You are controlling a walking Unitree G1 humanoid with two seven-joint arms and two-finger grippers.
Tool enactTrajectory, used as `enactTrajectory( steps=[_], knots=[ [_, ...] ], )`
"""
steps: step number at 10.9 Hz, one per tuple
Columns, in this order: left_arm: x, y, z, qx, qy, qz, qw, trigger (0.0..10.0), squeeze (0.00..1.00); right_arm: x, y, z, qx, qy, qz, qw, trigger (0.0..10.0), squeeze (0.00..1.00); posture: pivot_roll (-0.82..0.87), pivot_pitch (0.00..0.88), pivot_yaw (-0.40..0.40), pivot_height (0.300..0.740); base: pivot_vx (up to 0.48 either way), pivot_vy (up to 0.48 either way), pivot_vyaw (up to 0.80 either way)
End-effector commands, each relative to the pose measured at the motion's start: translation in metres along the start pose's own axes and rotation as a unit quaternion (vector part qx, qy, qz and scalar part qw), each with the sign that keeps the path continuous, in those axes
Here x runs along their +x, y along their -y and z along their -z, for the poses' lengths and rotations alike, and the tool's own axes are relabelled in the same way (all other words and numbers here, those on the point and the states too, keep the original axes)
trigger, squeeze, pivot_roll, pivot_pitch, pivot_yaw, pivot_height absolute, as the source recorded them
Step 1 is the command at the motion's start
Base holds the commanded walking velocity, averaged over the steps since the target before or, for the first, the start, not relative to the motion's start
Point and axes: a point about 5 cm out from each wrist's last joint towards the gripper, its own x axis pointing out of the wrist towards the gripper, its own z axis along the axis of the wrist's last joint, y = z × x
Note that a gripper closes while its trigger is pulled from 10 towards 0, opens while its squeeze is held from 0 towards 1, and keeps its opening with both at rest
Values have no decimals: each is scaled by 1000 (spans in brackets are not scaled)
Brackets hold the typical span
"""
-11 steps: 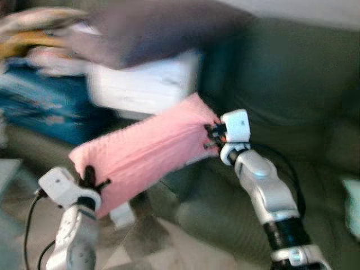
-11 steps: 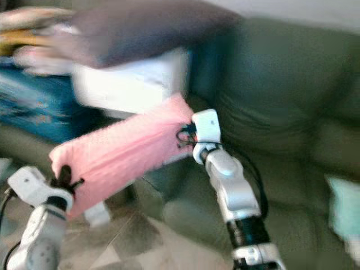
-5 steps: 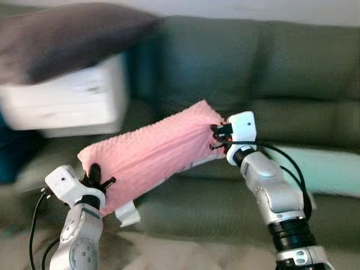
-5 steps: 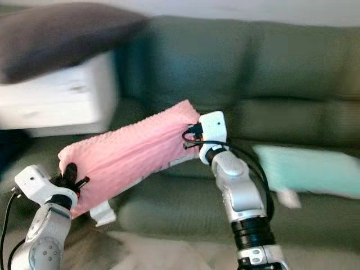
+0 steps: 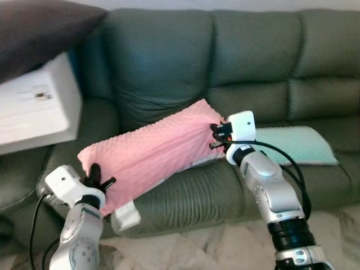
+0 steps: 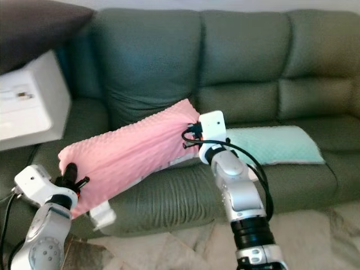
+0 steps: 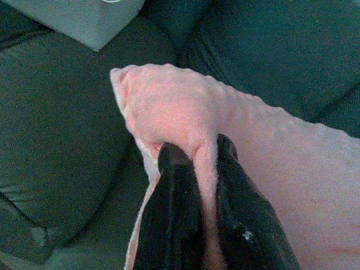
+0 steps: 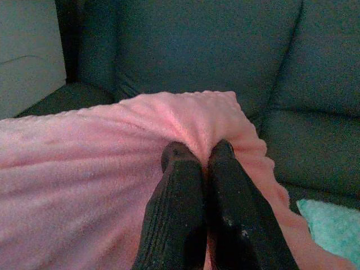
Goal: Move the pillow to the sofa
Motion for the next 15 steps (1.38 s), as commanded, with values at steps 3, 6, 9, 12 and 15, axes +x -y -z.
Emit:
enactTrajectory(
  steps=[3,6,9,12,15],
  knots=[
    [-1,7,2,-13,2,5,1000,10000,0,-1,10,-11,-8,19,17,1000,10000,0,-211,0,0,740,0,0,-775],
    [4,-3,-13,0,35,12,999,10000,0,-1,9,-12,-13,25,19,999,10000,0,-211,0,15,740,0,0,0],
    [2,-11,-10,31,23,-3,999,10000,0,-2,8,-10,-11,26,20,999,10000,0,-210,0,22,740,437,0,0],
    [3,-11,-10,46,25,-15,999,10000,0,-3,7,-8,-8,23,19,1000,10000,0,-208,0,27,740,146,0,0],
    [2,-12,-7,47,24,-22,998,10000,0,-5,8,-8,-8,22,16,1000,10000,0,-212,0,26,740,0,0,0]
  ],
)
